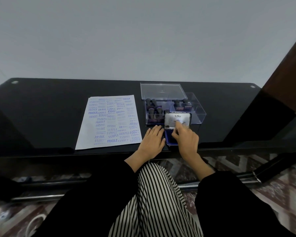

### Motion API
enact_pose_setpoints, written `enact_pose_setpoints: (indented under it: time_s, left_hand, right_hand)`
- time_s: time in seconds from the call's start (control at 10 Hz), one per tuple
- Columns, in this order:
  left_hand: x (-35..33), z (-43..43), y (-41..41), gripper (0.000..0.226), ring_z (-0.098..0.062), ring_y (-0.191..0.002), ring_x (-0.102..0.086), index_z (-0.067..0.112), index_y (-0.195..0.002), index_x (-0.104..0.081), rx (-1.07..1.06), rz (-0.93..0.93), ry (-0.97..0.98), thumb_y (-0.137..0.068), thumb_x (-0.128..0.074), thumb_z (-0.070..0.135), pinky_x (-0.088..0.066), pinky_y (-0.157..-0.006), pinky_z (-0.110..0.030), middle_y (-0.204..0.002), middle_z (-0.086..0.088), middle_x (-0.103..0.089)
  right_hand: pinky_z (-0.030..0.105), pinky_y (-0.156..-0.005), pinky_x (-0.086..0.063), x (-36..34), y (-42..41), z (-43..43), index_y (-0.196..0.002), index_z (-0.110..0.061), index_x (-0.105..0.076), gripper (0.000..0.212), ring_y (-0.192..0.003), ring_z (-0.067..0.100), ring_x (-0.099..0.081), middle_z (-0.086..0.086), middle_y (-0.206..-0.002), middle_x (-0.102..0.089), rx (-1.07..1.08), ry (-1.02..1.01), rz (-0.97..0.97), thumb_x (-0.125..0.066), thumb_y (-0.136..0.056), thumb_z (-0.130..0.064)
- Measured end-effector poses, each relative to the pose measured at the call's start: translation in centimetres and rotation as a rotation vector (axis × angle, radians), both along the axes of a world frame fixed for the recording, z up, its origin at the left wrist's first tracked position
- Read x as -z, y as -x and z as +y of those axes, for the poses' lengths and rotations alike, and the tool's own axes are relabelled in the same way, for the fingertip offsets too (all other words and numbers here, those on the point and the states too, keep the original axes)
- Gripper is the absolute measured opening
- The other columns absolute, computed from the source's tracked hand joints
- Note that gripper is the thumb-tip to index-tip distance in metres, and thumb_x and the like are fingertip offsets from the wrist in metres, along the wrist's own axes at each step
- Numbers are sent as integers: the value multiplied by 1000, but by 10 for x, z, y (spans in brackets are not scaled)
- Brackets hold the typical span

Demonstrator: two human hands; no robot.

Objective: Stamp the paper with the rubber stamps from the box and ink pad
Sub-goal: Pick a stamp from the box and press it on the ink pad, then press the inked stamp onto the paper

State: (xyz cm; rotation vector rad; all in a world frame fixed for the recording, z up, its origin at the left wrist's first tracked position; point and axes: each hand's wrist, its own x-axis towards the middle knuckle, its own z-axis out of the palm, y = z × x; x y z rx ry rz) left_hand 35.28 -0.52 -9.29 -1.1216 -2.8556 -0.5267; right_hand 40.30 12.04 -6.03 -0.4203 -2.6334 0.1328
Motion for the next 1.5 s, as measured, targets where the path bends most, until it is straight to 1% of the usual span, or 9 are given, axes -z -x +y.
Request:
enact_pose_setpoints:
  time_s: [0.1, 0.2, 0.4, 0.6, 0.8, 0.9, 1.0, 1.2, 1.5]
  left_hand:
    - [-1, 0, 0, 50, -20, -145, -12, 7, -146, -22, -2, 0, 1, -101, -28, 28, -8, -120, -36, -155, -7, -20]
    - [-2, 0, -1, 50, -20, -145, -13, 7, -146, -22, -2, -1, -2, -101, -28, 28, -8, -120, -36, -155, -8, -20]
    - [-2, -1, -1, 50, -21, -146, -13, 6, -146, -24, 6, -14, -13, -101, -29, 28, -8, -120, -37, -155, -9, -21]
    - [-5, -1, 2, 50, -22, -145, -16, 5, -144, -27, 18, -25, -20, -100, -32, 27, -12, -120, -37, -154, -10, -24]
    - [-33, -26, 10, 35, -25, -115, -50, 3, -128, -49, 91, -34, -188, -95, -41, 11, -39, -98, -32, -128, -12, -51]
    - [-56, -59, 26, 29, -23, -104, -54, 4, -117, -57, 55, 10, -258, -93, -41, 6, -43, -90, -31, -116, -11, -56]
    - [-73, -101, 45, 27, -21, -102, -57, 6, -113, -59, -69, 51, -312, -95, -39, 6, -45, -89, -29, -116, -8, -57]
    - [-93, -182, 78, 28, -19, -106, -57, 6, -118, -57, -344, 71, -397, -96, -39, 7, -42, -90, -23, -122, -8, -55]
    - [-70, -240, 109, 32, -21, -105, -56, 5, -125, -51, -546, 7, -324, -95, -41, 7, -49, -89, -34, -127, -9, -52]
  right_hand:
    - [18, -33, -19, 4, -7, -2, -62, -11, -49, 30, -28, 18, -42, 2, -44, -48, 20, -56, 68, -77, -68, -5]
    - [19, -32, -22, 6, -11, -3, -63, -11, -51, 28, -28, 17, -43, 2, -45, -49, 11, -58, 91, -77, -68, -6]
    - [30, -53, -33, -12, 10, -1, -79, -12, -39, 14, -60, 24, -48, 6, -68, -48, 25, 0, -168, -46, -92, -12]
    - [31, -56, -34, -18, 20, -1, -82, -13, -38, 12, -76, 31, -63, 10, -77, -59, -18, -1, -252, -44, -93, -13]
    - [27, -46, -24, -23, 12, 0, -82, -14, -37, 15, -72, 32, -63, 11, -80, -64, 2, -84, -226, -41, -96, -20]
    - [26, -44, -21, -38, 10, -11, -78, -13, -40, 21, -60, 26, -54, 8, -75, -63, -18, -67, -124, -42, -97, -24]
    - [27, -46, -28, -59, 20, -42, -81, -14, -40, 18, -59, 26, -55, 7, -67, -58, -117, 12, -45, -42, -96, -25]
    - [24, -43, -19, -89, 71, -114, -100, -9, -44, 17, -60, 21, -44, 4, -72, -52, -377, 22, -77, -34, -99, -23]
    - [33, -71, -49, -77, 152, -190, -101, -11, -54, 27, -70, 16, -53, 8, -89, -65, -592, 66, -245, -42, -97, -35]
